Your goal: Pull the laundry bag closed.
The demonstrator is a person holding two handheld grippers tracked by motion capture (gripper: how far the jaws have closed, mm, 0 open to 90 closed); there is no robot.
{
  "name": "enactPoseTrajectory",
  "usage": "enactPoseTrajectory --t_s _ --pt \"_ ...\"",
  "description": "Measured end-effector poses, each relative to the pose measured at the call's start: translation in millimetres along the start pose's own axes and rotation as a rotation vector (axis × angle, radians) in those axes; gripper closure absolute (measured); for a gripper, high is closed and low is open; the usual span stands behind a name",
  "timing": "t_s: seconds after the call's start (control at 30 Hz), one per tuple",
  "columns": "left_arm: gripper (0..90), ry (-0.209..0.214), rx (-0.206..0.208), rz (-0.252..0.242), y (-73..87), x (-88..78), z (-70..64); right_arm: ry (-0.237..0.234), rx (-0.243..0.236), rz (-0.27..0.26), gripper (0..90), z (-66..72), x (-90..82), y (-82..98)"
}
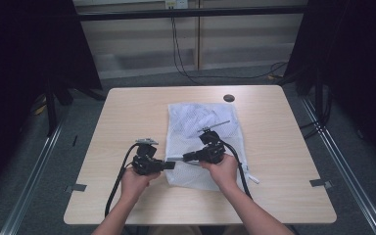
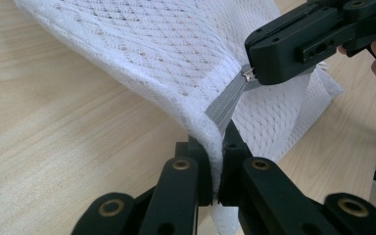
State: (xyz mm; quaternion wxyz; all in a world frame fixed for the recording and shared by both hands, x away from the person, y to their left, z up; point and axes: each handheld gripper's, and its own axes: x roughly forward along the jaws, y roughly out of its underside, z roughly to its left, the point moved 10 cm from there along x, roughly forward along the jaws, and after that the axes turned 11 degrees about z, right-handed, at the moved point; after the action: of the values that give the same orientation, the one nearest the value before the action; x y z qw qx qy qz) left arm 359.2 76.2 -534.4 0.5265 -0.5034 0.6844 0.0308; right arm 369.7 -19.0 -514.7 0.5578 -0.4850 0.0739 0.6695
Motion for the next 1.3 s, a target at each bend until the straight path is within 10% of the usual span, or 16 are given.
enactPoseTrajectory --t_s 1.3 --pt "88.2 -0.005 -0.012 -0.008 0.0 -2.1 1.3 0.013 0.008 -0.004 87.1 -11.5 -9.6 7.5"
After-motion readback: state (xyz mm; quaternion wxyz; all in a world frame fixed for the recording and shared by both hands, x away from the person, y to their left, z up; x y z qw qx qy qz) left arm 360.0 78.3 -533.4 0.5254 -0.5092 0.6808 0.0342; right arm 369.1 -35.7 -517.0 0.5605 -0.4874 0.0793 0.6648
